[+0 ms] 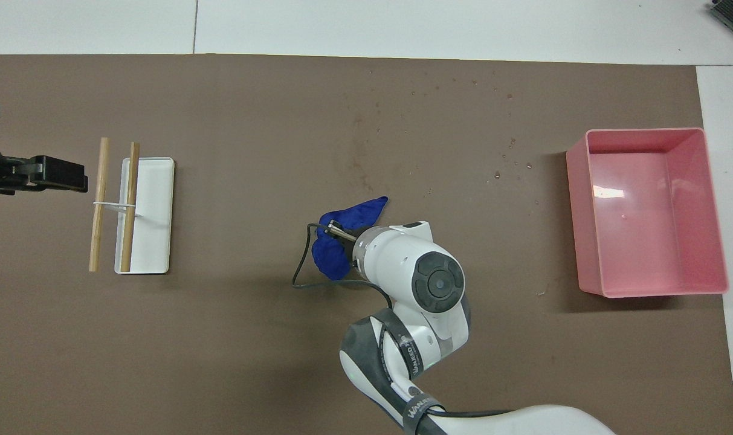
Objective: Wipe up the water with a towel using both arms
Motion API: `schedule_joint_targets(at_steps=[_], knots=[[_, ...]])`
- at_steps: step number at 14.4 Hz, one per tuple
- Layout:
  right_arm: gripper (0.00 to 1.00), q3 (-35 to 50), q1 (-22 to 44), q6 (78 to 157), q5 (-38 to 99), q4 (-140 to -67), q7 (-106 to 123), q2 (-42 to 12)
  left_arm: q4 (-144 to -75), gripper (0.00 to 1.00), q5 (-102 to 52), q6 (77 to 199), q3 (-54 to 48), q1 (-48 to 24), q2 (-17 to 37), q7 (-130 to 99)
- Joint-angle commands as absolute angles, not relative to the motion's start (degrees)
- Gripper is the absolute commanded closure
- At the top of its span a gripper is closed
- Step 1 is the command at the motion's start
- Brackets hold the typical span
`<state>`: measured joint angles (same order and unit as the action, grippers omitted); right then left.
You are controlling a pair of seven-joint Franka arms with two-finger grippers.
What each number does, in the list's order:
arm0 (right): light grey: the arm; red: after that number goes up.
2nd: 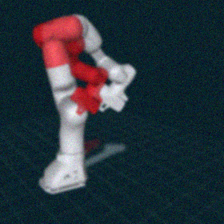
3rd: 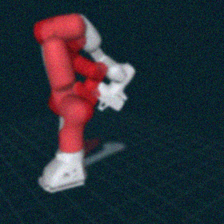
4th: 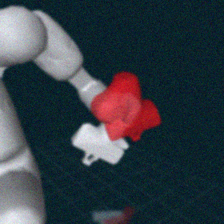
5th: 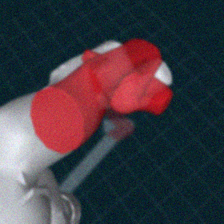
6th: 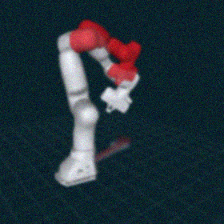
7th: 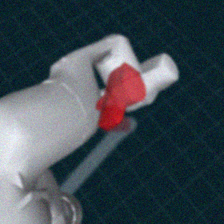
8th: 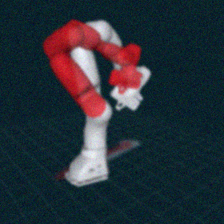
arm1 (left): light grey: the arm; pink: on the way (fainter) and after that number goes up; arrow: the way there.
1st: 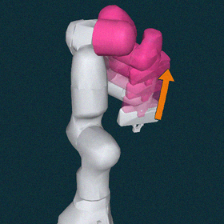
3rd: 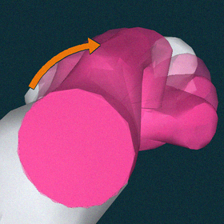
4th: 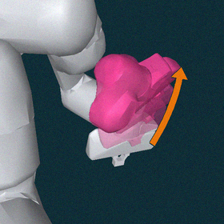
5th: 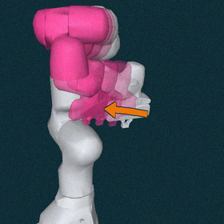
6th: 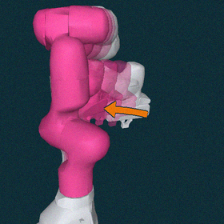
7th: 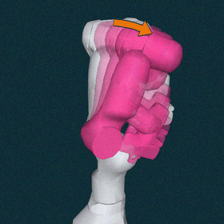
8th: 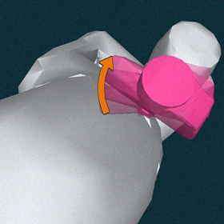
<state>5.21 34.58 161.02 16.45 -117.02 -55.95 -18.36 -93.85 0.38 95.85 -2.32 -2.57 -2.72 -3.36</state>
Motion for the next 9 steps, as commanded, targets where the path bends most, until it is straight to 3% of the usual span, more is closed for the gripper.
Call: schedule_joint_targets(at_steps=[1, 4, 9], knots=[[1.00, 5.4, 36.7, 161.2, 17.2, -116.5, -59.9, -18.4, -94.9, 0.00, -0.4, 95.7, -2.2, -2.5, -3.7, -2.7], [1.00, 5.2, 36.2, 160.7, 17.2, -121.7, -59.8, -13.4, -95.2, 0.00, -0.4, 95.7, -2.2, -2.5, -3.8, -2.7], [1.00, 5.1, 35.8, 156.4, 17.1, -125.2, -59.9, -10.7, -95.3, 0.00, -0.4, 96.3, -2.2, -2.2, -4.0, -2.6]])
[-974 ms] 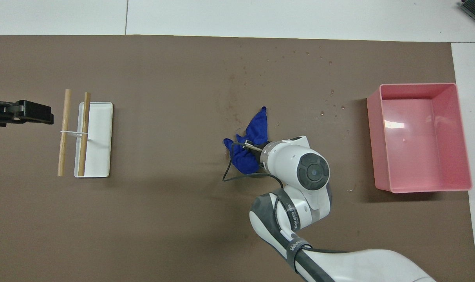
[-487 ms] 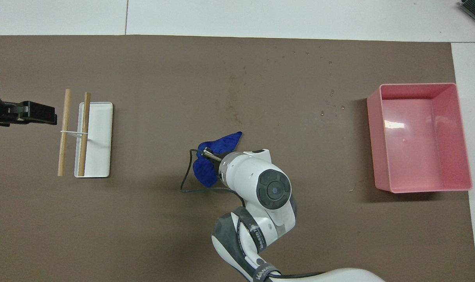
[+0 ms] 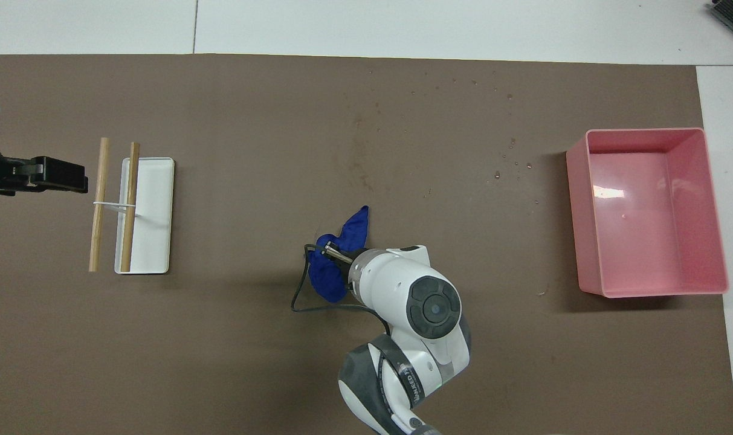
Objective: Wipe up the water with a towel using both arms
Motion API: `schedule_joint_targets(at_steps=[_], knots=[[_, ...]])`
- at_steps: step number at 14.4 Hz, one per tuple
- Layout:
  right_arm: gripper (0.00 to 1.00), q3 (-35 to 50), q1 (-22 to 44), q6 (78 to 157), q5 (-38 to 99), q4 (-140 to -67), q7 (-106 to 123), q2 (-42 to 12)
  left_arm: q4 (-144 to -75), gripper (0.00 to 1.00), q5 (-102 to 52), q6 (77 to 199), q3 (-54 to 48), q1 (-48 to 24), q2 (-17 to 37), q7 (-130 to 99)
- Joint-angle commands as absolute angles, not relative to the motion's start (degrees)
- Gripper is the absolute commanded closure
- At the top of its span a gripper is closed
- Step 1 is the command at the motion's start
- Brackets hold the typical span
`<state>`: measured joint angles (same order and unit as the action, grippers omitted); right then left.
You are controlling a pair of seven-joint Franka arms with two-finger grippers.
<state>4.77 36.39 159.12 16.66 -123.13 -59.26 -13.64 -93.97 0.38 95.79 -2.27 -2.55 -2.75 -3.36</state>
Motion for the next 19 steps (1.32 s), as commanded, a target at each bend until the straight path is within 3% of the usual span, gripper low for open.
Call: schedule_joint_targets(at_steps=[1, 6, 9, 14, 19], knots=[[1.00, 4.9, 35.3, 153.5, 17.2, -125.1, -59.9, -9.9, -95.3, 0.00, -0.4, 96.3, -2.2, -2.0, -4.0, -2.6], [1.00, 4.7, 30.3, 149.6, 12.0, -125.2, -55.4, -7.5, -95.2, 0.00, -0.4, 96.1, -2.2, -2.1, -4.0, -2.7], [1.00, 4.7, 26.6, 144.8, 8.2, -125.5, -54.6, -3.3, -95.2, 0.00, -0.4, 95.7, -2.2, -2.1, -4.0, -2.7], [1.00, 4.8, 11.7, 132.6, 6.7, -125.0, -34.1, 7.0, -95.2, 0.00, -0.4, 96.2, -2.2, -2.0, -4.0, -2.7], [1.00, 4.6, -6.9, 126.9, 6.7, -122.3, -11.6, 9.3, -95.2, 0.00, -0.4, 95.9, -2.2, -2.1, -4.0, -3.0]])
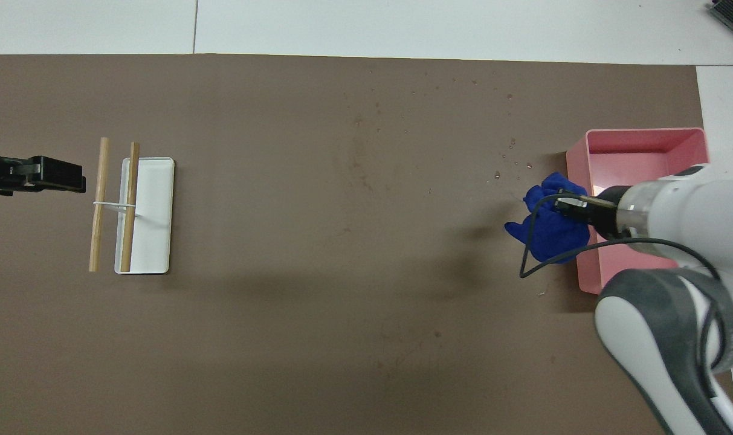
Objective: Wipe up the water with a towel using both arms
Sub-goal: 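Carry the cloth into the pink bin with the right gripper, then open the right gripper and release the cloth in the bin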
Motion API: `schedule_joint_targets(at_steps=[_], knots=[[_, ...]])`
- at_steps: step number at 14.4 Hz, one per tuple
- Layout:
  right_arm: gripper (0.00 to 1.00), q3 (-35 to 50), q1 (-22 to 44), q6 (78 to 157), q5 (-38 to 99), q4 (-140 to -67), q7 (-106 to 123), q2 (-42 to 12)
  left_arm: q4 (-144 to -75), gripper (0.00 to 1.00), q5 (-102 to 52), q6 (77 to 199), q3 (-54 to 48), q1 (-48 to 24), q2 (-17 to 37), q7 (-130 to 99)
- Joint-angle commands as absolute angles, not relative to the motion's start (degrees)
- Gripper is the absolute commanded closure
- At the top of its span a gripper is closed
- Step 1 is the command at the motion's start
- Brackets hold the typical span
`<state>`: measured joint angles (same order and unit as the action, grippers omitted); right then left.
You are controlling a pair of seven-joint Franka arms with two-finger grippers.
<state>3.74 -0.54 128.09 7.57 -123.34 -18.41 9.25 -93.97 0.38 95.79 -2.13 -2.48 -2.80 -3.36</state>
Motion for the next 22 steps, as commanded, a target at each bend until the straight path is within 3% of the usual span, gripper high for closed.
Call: schedule_joint_targets(at_steps=[1, 3, 9, 10, 11, 15, 22], knots=[[1.00, 4.6, -9.9, 127.5, 6.7, -122.3, -7.4, 9.1, -95.1, 0.00, -0.4, 95.9, -2.2, -2.2, -4.0, -3.2], [1.00, 4.6, -15.4, 128.1, 6.7, -122.7, -3.7, 7.7, -94.9, 0.00, -0.4, 96.0, -2.2, -2.5, -4.0, -3.3], [1.00, 4.6, -22.9, 130.3, 6.7, -125.2, -2.5, -1.6, -94.5, 0.00, -0.4, 95.5, -2.2, -2.5, -3.8, -3.3], [0.70, 4.6, -23.0, 131.0, 6.7, -126.0, -2.0, -2.3, -94.5, 0.00, -0.4, 95.8, -2.2, -2.5, -3.8, -3.3], [0.01, 4.6, -22.7, 131.0, 6.7, -126.4, -2.5, -2.3, -94.6, 0.00, -0.4, 95.9, -2.2, -2.5, -3.9, -3.3], [0.00, 4.8, -20.7, 127.8, 6.2, -123.9, -1.1, -2.2, -94.9, 0.00, -0.4, 96.2, -2.2, -2.5, -4.0, -3.3], [0.00, 4.9, -8.5, 108.0, -2.7, -105.6, -2.3, -1.6, -95.1, 0.00, -0.4, 96.2, -2.2, -2.4, -4.0, -3.3]])
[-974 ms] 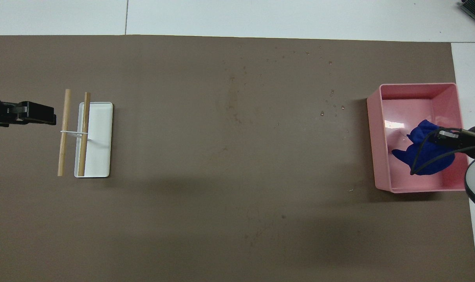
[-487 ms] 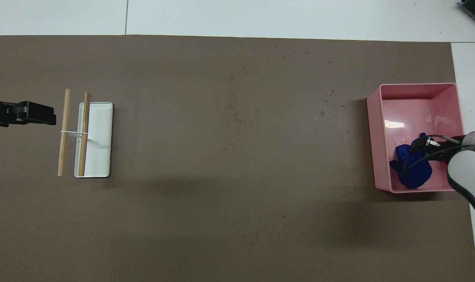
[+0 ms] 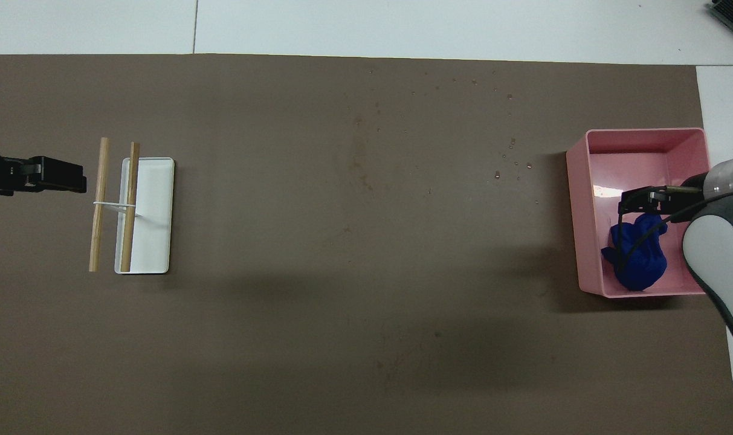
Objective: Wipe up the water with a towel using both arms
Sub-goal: 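Open the right gripper and release the cloth in the bin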
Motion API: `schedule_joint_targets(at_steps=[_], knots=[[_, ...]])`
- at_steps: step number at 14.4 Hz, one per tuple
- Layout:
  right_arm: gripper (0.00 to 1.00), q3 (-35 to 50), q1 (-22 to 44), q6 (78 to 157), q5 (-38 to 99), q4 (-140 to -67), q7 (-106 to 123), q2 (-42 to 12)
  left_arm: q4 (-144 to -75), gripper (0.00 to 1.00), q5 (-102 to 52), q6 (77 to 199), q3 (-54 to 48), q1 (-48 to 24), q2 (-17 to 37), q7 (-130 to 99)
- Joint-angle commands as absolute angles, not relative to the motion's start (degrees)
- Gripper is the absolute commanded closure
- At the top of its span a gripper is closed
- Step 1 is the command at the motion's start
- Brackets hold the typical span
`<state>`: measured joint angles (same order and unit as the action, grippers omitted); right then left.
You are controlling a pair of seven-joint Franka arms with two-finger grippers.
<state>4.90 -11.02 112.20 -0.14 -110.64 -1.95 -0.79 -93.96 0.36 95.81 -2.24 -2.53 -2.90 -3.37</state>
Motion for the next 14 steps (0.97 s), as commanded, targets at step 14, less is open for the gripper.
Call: schedule_joint_targets(at_steps=[14], knots=[[0.00, 4.7, -0.3, 88.6, -2.9, -86.5, -10.1, -1.4, -94.9, 0.00, -0.4, 95.8, -2.1, -2.2, -4.0, -3.3]])
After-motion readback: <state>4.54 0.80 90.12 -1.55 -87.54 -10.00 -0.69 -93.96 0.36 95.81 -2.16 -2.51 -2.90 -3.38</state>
